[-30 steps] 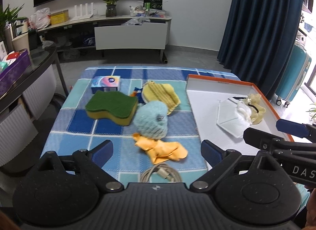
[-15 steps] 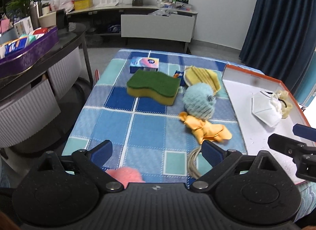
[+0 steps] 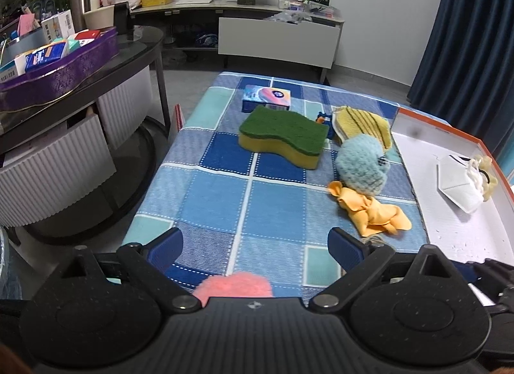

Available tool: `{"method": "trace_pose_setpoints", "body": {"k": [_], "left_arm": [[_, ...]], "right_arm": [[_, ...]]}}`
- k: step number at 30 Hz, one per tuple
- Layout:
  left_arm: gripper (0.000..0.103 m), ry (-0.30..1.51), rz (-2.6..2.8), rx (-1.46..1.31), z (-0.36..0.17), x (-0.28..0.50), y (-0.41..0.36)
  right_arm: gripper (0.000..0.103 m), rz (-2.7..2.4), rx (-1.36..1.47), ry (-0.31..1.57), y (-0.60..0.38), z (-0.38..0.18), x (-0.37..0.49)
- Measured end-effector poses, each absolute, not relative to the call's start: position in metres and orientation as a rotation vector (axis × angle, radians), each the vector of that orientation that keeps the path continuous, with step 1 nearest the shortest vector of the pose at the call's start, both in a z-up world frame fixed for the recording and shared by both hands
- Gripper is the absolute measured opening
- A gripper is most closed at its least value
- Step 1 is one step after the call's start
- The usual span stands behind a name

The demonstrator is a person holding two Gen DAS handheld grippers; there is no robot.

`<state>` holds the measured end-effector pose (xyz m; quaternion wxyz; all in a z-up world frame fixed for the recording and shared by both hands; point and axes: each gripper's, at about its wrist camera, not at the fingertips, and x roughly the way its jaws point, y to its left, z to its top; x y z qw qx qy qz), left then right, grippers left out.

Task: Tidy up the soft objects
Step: 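Grasp the white cable with right tool while left tool grasps the orange cloth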

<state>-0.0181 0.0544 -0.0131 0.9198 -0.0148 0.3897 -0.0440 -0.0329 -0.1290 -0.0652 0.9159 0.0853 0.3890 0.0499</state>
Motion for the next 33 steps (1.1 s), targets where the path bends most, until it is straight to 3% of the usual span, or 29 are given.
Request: {"method": "trace_pose_setpoints", "body": {"k": [11, 14, 18, 33], "left_arm": [[0.099, 0.822, -0.083, -0.038, -0.024, -0.013, 0.063], [0.099, 0.827, -0.08, -0.047, -0.025, -0.012, 0.066], [0.099, 0.828, -0.085, -0.047, -0.026, -0.013, 0.064], [0.099, 0.8, -0.259, -0.012, -0.029, -0.005, 0.008]], "right_arm": [[0.093, 0.08, 0.015, 0.801, -0.1, -0.085, -0.015], [0.081, 0.105, -0.008, 0.781, -0.098, -0.084, -0.019], [0.078, 0.103, 0.012, 0.786, -0.105, -0.081, -0.02], [0.078, -0.029, 0.08, 0.663, -0.171, -0.033, -0.057]]}}
